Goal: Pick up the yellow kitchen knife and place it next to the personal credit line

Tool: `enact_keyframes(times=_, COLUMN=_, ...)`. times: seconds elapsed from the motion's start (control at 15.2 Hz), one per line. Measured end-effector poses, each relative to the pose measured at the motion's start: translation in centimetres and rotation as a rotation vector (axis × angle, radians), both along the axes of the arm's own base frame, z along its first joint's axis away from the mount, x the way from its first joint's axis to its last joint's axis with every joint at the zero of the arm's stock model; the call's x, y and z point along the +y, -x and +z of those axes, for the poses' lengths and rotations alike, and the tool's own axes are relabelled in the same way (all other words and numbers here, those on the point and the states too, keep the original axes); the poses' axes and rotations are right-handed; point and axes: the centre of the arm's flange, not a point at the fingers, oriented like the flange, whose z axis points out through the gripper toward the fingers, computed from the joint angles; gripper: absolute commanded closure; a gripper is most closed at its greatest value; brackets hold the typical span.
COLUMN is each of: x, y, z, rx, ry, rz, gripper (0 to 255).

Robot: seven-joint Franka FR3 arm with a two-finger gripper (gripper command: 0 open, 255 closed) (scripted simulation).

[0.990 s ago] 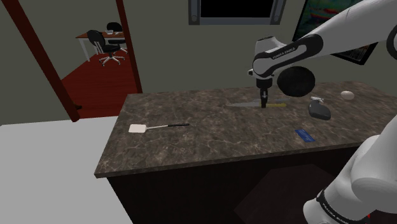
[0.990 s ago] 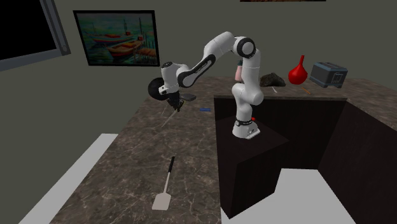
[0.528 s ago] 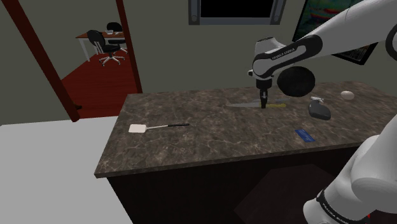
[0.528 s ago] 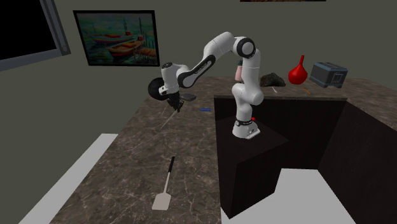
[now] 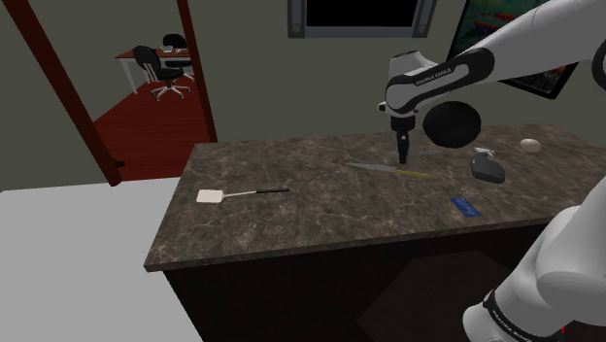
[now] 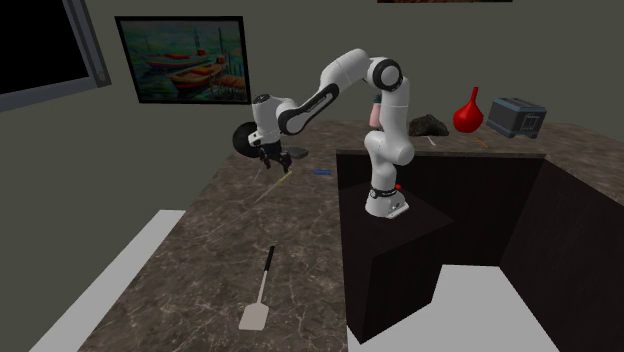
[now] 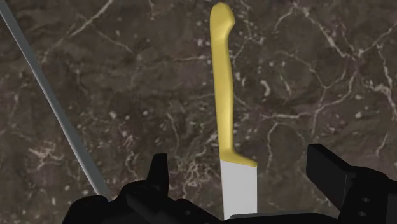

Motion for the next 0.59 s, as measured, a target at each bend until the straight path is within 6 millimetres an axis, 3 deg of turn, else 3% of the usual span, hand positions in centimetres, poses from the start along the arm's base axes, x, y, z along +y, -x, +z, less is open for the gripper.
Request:
enact_keyframes(times=0.2, x=0.4, y=-0.3, z=2.8, rx=-0.001, ry=0.0, rz=0.0, gripper=0)
enact_keyframes(times=0.59, x=0.5, y=-0.5, z=3.3, rx=0.001, ry=0.0, rz=0.0, gripper=0)
